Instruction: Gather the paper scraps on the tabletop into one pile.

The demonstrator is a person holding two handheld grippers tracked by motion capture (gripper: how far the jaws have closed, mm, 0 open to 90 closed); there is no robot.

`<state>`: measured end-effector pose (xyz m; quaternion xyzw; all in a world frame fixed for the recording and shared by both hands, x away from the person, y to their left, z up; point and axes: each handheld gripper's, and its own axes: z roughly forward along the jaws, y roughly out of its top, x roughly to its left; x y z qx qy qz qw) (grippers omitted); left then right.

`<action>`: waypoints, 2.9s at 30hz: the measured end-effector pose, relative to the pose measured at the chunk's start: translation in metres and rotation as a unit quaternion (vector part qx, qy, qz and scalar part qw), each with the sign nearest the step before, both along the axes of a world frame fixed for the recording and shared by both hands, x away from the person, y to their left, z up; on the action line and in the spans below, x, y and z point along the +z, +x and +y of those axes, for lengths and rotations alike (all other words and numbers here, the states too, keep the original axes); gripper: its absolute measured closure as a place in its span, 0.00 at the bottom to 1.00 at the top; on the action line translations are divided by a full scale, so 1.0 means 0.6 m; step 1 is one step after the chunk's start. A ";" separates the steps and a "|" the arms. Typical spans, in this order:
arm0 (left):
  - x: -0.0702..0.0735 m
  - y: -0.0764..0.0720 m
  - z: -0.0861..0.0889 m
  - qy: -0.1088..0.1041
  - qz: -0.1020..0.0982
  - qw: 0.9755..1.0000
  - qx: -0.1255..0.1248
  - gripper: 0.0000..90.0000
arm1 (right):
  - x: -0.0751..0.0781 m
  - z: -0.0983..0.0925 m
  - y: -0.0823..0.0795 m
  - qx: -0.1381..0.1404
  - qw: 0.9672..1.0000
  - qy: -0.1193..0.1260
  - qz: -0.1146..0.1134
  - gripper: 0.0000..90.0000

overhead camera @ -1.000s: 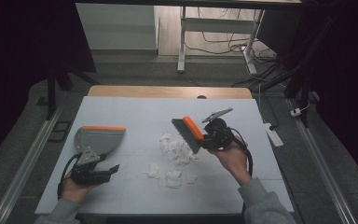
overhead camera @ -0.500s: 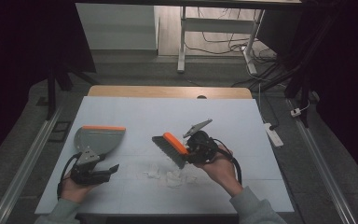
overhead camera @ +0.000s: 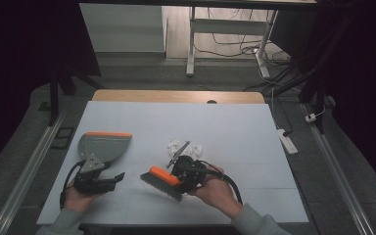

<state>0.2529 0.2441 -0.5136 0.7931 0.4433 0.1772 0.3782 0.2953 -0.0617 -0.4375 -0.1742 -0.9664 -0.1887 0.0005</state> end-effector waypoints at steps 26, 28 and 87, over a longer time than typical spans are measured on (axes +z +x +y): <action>-0.001 0.000 -0.001 0.004 0.000 1.000 -0.001 0.35 | 0.047 -0.030 0.092 -0.086 0.993 0.018 -0.084 0.78; -0.001 0.000 0.000 0.003 -0.001 1.000 -0.001 0.35 | 0.058 -0.039 0.090 -0.088 0.992 0.027 -0.087 0.78; -0.003 0.000 0.001 0.006 0.003 1.000 0.002 0.36 | 0.025 -0.171 0.117 -0.182 0.975 0.085 -0.095 0.78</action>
